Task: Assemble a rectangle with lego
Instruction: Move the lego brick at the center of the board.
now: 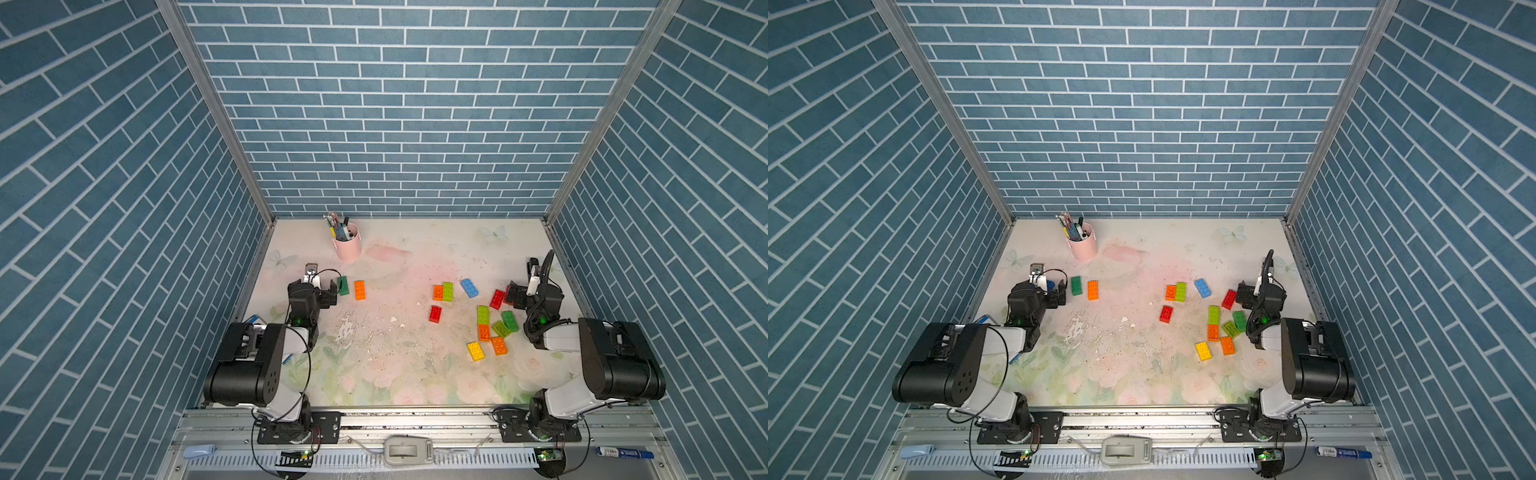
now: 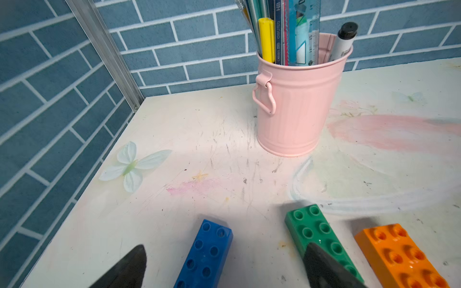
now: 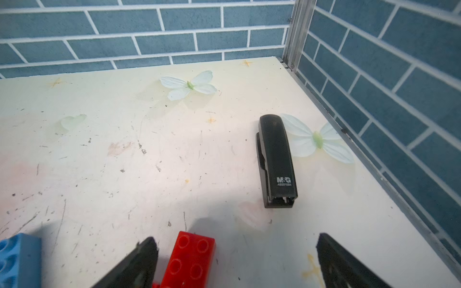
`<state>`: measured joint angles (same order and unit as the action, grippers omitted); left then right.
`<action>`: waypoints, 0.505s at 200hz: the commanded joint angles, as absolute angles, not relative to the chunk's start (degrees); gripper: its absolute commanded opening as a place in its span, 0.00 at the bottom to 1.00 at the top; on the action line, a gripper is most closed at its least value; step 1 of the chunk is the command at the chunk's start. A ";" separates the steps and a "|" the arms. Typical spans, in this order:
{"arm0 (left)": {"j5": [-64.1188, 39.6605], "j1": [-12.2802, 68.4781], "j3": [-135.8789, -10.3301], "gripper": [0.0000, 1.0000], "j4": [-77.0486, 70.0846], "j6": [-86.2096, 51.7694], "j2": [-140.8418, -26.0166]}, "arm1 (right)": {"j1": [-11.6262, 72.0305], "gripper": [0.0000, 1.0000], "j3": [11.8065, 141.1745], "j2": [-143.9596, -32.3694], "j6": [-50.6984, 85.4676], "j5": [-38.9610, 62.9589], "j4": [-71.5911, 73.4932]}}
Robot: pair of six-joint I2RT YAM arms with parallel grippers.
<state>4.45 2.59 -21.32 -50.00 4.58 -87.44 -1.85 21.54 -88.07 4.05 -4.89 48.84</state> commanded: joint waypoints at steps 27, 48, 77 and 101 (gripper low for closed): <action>3.31 2.21 -22.36 0.99 -49.23 4.57 -87.55 | -2.11 0.99 22.59 -88.38 3.17 -4.47 49.22; 3.27 2.11 -22.32 0.99 -49.22 4.56 -87.54 | -2.11 0.99 22.65 -88.27 3.20 -4.48 49.22; 3.12 2.13 -22.32 0.99 -49.23 4.55 -87.54 | -2.10 0.99 22.62 -88.33 3.17 -4.48 49.23; 3.11 2.11 -22.34 0.99 -49.20 4.50 -87.58 | -2.11 0.99 22.59 -88.33 3.16 -4.48 49.22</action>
<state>3.53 2.48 -21.32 -50.00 4.58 -87.44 -1.93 21.54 -88.07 4.08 -4.86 48.84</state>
